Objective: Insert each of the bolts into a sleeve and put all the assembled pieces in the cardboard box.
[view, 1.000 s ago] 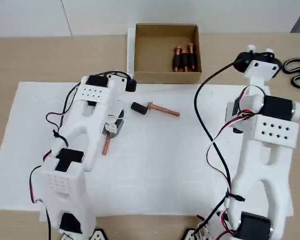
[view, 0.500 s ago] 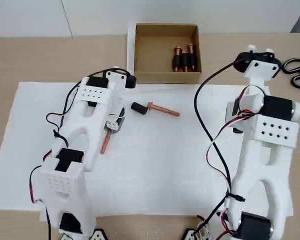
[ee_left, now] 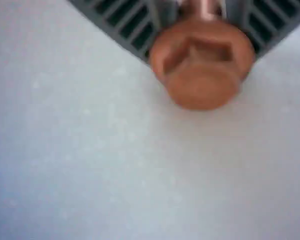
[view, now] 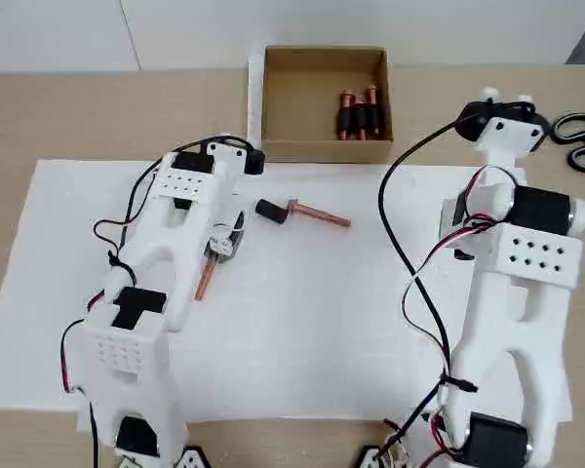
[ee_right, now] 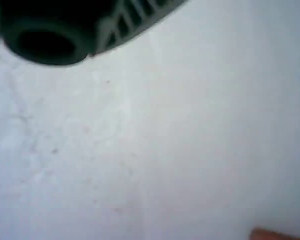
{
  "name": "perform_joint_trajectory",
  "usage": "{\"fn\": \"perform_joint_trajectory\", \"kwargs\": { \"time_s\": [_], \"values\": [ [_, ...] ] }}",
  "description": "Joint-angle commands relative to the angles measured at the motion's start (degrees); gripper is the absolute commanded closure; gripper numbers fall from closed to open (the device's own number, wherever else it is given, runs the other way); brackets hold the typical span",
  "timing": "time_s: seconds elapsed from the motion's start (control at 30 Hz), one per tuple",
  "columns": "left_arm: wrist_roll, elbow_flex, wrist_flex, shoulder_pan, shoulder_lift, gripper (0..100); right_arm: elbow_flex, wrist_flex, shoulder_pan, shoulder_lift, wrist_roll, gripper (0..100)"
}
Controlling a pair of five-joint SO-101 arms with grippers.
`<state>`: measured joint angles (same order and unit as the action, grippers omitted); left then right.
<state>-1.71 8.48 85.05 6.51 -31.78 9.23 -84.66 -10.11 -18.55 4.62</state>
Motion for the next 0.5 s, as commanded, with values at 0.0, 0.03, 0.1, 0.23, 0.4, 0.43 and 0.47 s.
{"fn": "perform_joint_trajectory", "kwargs": {
  "time_s": [0.0, 0.03, 0.1, 0.23, 0.4, 0.43, 0.47],
  "values": [
    [0.4, 0.0, -1.8, 0.3, -1.7, 98, -3.3, -0.4, -0.2, -2.9, 0.3, 98.4],
    [0.4, 0.2, -1.5, 0.3, -1.2, 99, -3.3, -0.4, -0.2, -2.9, 0.3, 98.4],
    [0.4, 0.7, -0.4, 0.2, 0.6, 99, -3.3, -0.4, -0.2, -2.9, 0.3, 98.4],
    [0.3, 0.8, 1.7, 0.3, 6.6, 99, -3.3, -0.4, -0.2, -3.0, 0.3, 98.4],
    [0.0, 1.1, 5.3, 0.0, 15.1, 99, -3.3, -0.5, 1.7, -3.0, 0.3, 98.5],
    [0.0, 1.1, 5.7, -0.2, 16.6, 99, -3.4, -0.8, 2.5, -3.1, 0.3, 98.5],
    [0.0, 1.1, 6.3, -0.2, 18.1, 99, -3.4, -1.0, 3.3, -3.6, 0.3, 98.5]
  ]
}}
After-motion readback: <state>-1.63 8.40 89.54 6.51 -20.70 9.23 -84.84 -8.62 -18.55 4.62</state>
